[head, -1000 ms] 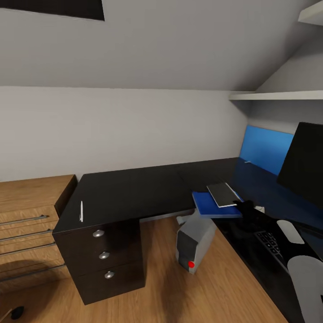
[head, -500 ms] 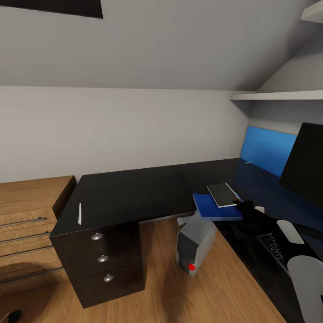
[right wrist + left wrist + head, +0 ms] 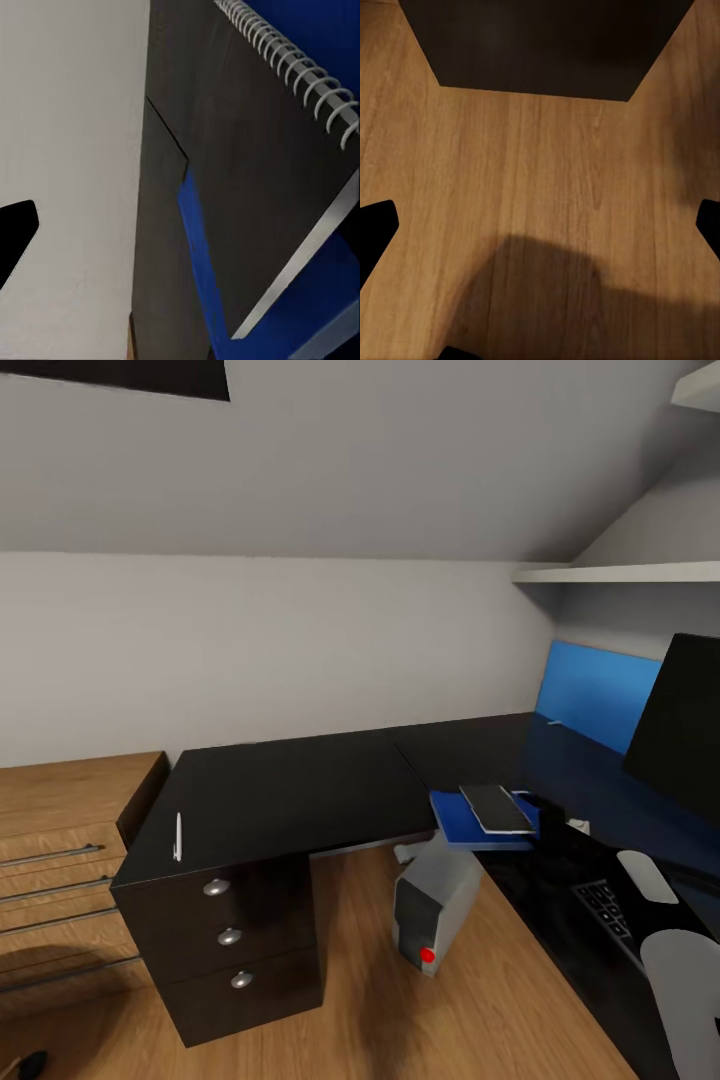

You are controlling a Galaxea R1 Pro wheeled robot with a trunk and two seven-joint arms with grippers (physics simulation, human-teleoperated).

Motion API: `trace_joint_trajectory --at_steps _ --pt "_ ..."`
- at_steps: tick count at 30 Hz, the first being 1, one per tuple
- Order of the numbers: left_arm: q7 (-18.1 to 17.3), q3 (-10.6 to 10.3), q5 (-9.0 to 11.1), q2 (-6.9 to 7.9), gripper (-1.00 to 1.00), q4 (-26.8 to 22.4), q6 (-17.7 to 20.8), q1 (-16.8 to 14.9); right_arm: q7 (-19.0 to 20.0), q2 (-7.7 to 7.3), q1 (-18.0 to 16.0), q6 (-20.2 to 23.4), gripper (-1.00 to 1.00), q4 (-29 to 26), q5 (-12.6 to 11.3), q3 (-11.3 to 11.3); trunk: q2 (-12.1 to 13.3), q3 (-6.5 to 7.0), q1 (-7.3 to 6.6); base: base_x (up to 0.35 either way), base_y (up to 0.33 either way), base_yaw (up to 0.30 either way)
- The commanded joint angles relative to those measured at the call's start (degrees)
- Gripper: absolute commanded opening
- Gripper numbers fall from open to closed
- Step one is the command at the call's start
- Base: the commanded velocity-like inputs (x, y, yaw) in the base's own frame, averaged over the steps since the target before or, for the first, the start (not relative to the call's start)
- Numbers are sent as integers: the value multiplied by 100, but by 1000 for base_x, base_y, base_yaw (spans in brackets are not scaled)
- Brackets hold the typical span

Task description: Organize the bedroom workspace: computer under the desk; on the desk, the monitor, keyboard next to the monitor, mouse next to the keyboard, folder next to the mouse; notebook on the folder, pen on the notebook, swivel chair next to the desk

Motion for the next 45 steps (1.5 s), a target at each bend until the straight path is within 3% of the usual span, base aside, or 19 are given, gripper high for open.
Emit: trace_joint_trajectory --at_steps 1,5,15,45 --pt "40 -28 29 6 100 -14 16 -1 24 2 -5 36 100 2 17 -26 37 14 -22 0 0 0" --pt "51 -178 29 10 100 -18 16 -1 24 1 -5 43 100 2 16 -26 198 85 -110 0 0 0" --pt "63 -242 34 14 100 -13 16 -1 24 0 -5 44 100 3 15 -26 599 265 -330 0 0 0" --pt "48 -237 46 14 100 -10 16 -1 33 6 -4 45 100 0 11 -26 599 265 -330 -54 -50 0"
